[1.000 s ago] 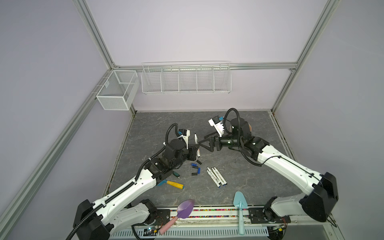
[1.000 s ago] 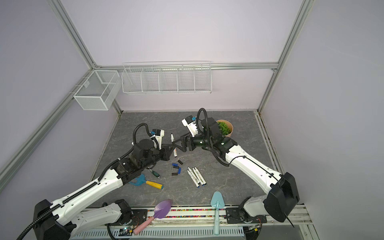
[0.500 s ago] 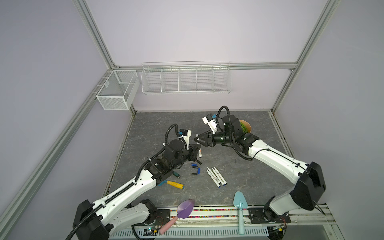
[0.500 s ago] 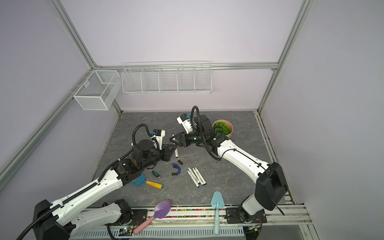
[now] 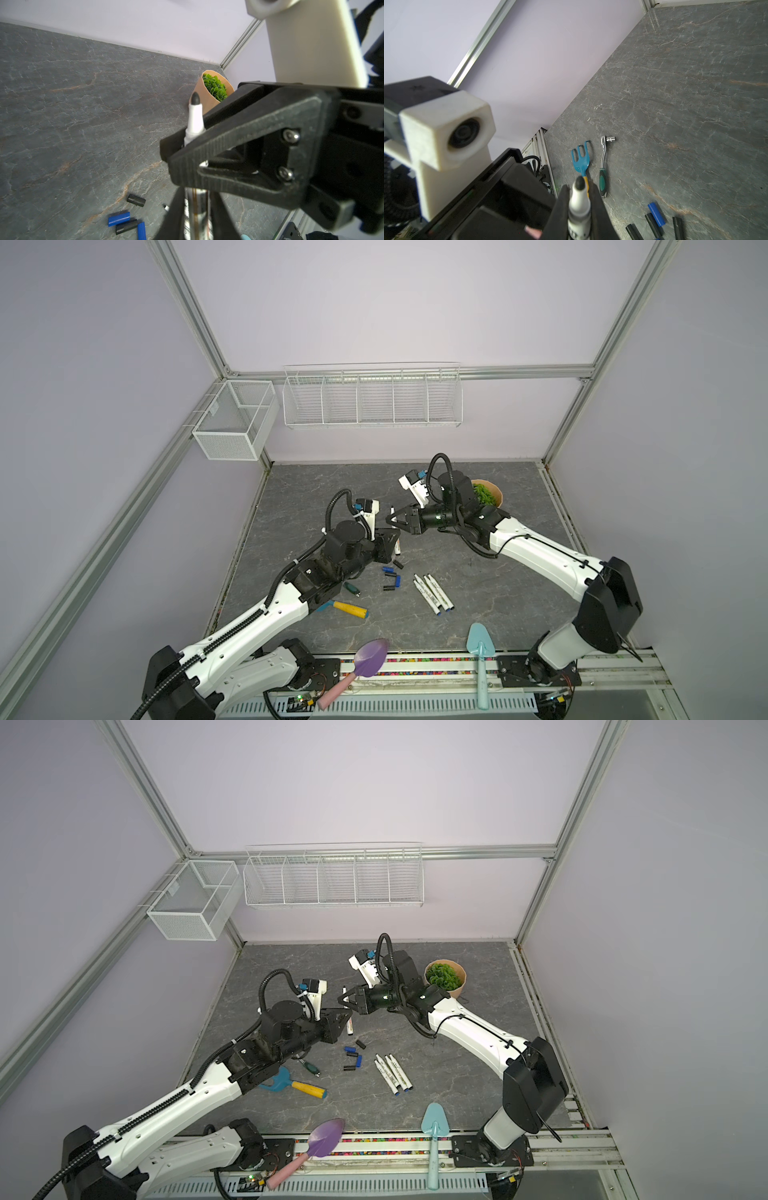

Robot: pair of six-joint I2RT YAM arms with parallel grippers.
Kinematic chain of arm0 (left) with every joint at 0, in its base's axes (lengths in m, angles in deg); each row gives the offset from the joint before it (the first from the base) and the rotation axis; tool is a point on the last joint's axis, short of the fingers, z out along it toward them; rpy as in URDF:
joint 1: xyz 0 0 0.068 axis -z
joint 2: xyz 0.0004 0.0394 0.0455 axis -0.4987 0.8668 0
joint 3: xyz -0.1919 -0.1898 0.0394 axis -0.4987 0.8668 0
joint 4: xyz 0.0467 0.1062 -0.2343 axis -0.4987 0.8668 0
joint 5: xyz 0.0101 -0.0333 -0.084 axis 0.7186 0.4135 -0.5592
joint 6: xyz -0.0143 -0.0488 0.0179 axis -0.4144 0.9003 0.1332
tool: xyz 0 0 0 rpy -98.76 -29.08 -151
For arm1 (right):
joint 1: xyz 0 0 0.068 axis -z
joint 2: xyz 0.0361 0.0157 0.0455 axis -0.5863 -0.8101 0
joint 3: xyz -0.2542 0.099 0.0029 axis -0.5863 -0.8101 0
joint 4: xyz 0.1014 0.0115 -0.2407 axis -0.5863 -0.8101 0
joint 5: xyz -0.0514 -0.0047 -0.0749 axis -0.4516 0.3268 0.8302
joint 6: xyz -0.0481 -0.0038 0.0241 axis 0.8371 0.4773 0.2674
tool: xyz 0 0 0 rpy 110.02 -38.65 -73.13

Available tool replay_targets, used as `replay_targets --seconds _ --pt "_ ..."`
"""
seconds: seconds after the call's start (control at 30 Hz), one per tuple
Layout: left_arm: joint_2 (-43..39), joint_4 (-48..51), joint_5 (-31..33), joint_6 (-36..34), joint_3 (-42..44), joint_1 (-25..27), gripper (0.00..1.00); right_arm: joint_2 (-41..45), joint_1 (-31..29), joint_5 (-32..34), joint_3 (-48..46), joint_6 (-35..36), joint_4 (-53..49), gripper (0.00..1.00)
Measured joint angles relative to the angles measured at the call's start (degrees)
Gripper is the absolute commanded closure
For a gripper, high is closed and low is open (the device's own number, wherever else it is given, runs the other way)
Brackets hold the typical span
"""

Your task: Insert the pens into the pen caps

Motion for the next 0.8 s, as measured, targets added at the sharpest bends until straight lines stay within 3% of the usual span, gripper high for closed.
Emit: replay_targets --seconds 0.3,0.8 --pt "1.3 -1.0 -1.8 -0.5 0.3 0.0 0.47 1.3 2.5 -1.3 0.0 -2.8 1.7 0.93" --pt "6.1 -2.7 -5.0 -4.3 -2.3 0.0 0.67 2.7 2.9 -1.6 -0.9 -4.3 2.6 0.93"
